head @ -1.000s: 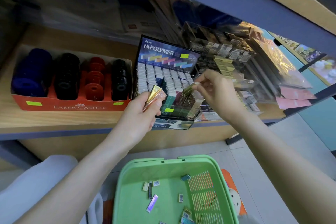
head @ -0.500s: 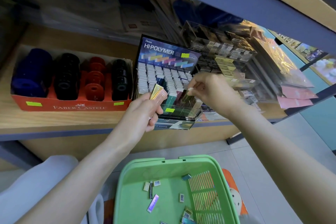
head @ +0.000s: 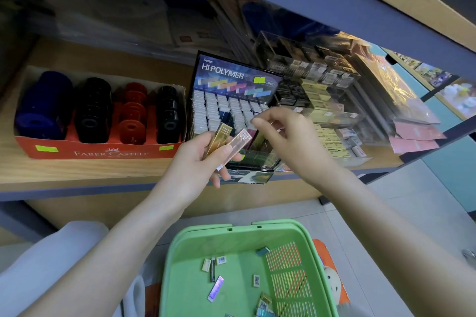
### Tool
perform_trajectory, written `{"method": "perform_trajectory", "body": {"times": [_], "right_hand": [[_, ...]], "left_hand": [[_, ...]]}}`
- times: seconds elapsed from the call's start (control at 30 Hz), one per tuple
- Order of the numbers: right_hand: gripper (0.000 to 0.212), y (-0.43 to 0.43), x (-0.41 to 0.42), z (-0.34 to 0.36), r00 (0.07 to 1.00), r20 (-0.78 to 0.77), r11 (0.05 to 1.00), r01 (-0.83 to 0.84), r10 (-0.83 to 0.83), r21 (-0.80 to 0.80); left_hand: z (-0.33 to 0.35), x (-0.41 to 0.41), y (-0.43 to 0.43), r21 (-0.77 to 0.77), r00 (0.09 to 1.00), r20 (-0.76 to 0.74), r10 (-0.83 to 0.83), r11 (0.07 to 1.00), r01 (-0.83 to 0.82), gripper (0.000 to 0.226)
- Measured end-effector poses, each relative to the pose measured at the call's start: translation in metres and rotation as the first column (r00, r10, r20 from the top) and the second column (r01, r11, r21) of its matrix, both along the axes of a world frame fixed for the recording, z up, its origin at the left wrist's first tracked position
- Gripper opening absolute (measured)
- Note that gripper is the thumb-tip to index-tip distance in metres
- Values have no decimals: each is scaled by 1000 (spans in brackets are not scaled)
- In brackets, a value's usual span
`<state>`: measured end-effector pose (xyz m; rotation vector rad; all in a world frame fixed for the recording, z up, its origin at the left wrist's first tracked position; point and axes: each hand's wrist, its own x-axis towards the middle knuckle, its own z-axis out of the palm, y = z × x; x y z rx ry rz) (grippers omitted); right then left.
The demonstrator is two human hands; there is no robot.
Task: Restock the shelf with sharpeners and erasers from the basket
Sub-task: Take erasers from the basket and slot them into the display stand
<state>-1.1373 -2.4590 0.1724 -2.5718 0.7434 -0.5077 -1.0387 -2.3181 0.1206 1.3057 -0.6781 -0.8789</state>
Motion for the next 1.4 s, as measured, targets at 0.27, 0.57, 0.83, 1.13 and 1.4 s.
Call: {"method": "perform_trajectory", "body": {"times": [0.27,0.57,0.83,1.13,1.4], "right_hand": [[6,23,-15,4,969,-149,968,-166,195,189],[22,29,-30,3,929,-301,962,-152,217,225],[14,-8,-21,9,998,5,965,51,-55,258],[13,-30,-11,4,978,-207,994,9,-32,-108],[20,-29,-5,10,957,-289,983,-49,-4,-178]], "left_hand": [[-3,-4,-2,22,994,94,63,998,-65,17],[-1,-5,-1,-13,997,74,37,999,-36,27],[4,-4,1,-5,987,143,69,998,-68,21],[2,-1,0,48,993,78,93,994,-97,21],[6,-2,0,36,997,-3,80,996,-80,17]]}}
